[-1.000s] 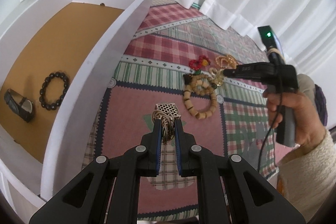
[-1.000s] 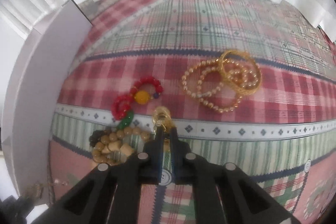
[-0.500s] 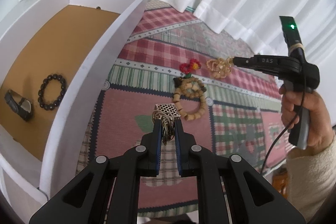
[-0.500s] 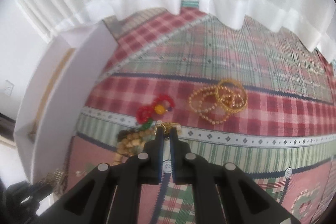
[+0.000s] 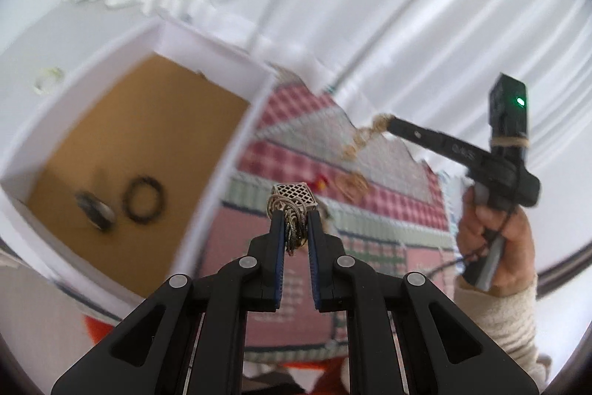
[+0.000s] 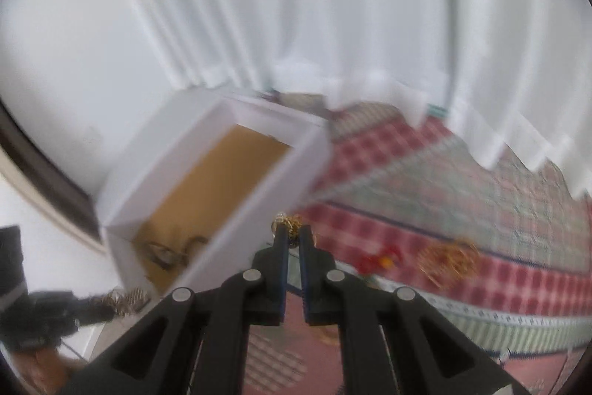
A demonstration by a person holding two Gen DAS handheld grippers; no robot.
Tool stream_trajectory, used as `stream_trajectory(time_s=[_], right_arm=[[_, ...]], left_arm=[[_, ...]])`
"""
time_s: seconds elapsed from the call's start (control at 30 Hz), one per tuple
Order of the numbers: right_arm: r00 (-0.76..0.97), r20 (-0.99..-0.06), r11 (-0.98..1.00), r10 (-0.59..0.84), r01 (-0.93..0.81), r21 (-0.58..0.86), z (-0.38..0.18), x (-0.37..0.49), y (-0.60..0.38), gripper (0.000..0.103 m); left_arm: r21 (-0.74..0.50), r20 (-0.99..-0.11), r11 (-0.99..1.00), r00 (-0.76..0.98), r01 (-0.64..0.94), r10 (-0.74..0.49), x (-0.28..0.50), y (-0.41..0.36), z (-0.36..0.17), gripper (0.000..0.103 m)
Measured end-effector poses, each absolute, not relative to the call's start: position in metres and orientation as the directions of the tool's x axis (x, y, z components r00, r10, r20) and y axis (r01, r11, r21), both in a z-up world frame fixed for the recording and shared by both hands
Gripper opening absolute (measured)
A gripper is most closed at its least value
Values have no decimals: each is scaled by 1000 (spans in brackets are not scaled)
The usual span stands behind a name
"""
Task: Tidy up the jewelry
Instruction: 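Lift and carry the pendant and gold charm in both grippers over the white box, then open both grippers to drop the pendant and gold charm into the box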
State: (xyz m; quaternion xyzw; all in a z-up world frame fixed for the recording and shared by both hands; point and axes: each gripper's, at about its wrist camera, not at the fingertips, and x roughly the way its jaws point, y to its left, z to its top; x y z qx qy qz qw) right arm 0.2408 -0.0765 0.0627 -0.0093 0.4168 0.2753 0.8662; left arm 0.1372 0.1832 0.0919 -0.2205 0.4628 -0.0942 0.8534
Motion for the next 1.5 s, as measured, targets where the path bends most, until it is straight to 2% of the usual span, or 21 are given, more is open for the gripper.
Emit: stream_trajectory(time_s=[0.13, 0.37, 0.7, 0.77, 0.8, 0.83, 0.87, 0.9, 0.93, 1.03, 1.1, 1.17, 1.27, 1.5], right_arm=[[467, -715, 803, 520, -552, 223, 71, 243, -33, 6], [401, -736, 742, 545, -641, 199, 51, 252, 51, 6], [344, -809, 701, 476, -704, 113, -27, 279, 139, 6], [348, -816, 706, 461, -701, 100, -42, 285, 146, 7], [352, -819, 714, 452, -694, 96, -46, 287, 146, 8], [352, -824, 722, 443, -685, 96, -50, 290, 146, 13], [357, -826, 735, 436, -671, 97, -53, 293, 143, 31], [367, -822, 744, 436, -660, 100, -54, 294, 140, 49], [383, -813, 755, 439, -647, 103, -53, 294, 134, 51], [423, -798, 773, 430, -629, 83, -47, 289, 117, 54], [482, -773, 789, 413, -612, 40, -41, 278, 103, 71], [525, -748, 798, 407, -602, 12, -36, 266, 90, 75], [590, -706, 815, 391, -579, -32, -25, 243, 62, 78], [750, -568, 876, 338, -471, -101, 1, 184, -25, 83]], left_arm=[[-410, -765, 906, 581, -105, -279, 154, 219, 96, 10], [-343, -817, 912, 550, -224, -172, 207, 268, 46, 10], [-271, -885, 910, 454, -315, -106, 253, 287, -34, 10], [-235, -895, 917, 439, -322, -75, 259, 288, -45, 13], [-193, -903, 922, 427, -337, -33, 261, 288, -50, 17], [-171, -905, 923, 425, -346, -9, 261, 289, -52, 29], [-146, -905, 923, 426, -356, 21, 259, 290, -53, 48], [-138, -901, 923, 433, -359, 33, 256, 292, -53, 54], [-130, -893, 923, 448, -361, 50, 251, 293, -51, 60], [-103, -874, 931, 479, -350, 83, 237, 287, -42, 63], [-92, -853, 939, 512, -332, 97, 226, 277, -32, 69], [-71, -827, 948, 549, -311, 118, 215, 261, -21, 77], [-49, -792, 964, 599, -262, 122, 199, 231, -7, 82], [-34, -713, 995, 699, -96, 43, 154, 137, 15, 97]])
